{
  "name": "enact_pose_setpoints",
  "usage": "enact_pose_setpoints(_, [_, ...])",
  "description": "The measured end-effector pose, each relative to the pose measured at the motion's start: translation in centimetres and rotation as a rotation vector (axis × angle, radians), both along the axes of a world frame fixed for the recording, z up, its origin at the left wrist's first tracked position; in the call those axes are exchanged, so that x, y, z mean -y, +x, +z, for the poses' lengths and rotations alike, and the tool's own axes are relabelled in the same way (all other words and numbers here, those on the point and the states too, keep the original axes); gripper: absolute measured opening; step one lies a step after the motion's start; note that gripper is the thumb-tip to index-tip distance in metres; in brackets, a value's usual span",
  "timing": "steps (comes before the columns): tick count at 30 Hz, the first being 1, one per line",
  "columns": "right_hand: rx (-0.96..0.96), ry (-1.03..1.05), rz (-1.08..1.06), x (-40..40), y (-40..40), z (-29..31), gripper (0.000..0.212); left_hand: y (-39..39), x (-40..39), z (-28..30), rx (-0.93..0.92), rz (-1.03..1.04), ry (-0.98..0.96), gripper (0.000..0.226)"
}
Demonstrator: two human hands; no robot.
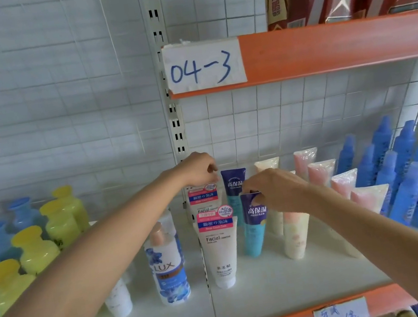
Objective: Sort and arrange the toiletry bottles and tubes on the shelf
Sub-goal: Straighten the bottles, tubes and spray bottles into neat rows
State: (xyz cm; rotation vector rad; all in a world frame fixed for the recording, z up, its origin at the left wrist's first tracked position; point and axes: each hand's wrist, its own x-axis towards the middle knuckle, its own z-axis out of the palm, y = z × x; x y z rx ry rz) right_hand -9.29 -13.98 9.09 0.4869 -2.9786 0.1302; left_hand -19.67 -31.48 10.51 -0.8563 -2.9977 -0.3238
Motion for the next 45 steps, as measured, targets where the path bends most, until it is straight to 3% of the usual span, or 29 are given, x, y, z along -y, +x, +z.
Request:
enact_pose_setpoints(4, [-0.022,0.048,0.067,-0.6,2.3,-0.8,0.022,-0.7,-2.3,-0.1,-0.021,-0.017,-0.032,0.047])
enact_pose_setpoints(9, [0.019,-0.044,0.116,-0.5,3.1,-1.4,0.025,-1.4,-4.8,-0.7,-0.003,-0.059,-0.123,0.030])
enact_pose_setpoints(14, [0.053,-0.074,0.114,-1.5,3.0,-2.1,0.019,-0.9,-5.6,-0.3,-0.060,-0.084,-0.055,0.014])
enact_pose_setpoints(24, [0.045,-0.066,0.137,-1.7,2.6,-2.7,0.027,2.3,-5.3,-1.1,-0.092,-0.163,0.006,0.008])
enact_pose_setpoints(39, [0.043,-0.077,0.139,-1.9,2.7,-2.8,0.029,3.4,-4.3,-1.0,0.052,-0.120,-0.040,0.017])
enact_pose_setpoints(45, [0.012,-0.068,0.161,-2.2,2.9,-2.5,0.029,3.9,-4.6,-1.3,0.026,-0.061,0.044,0.016])
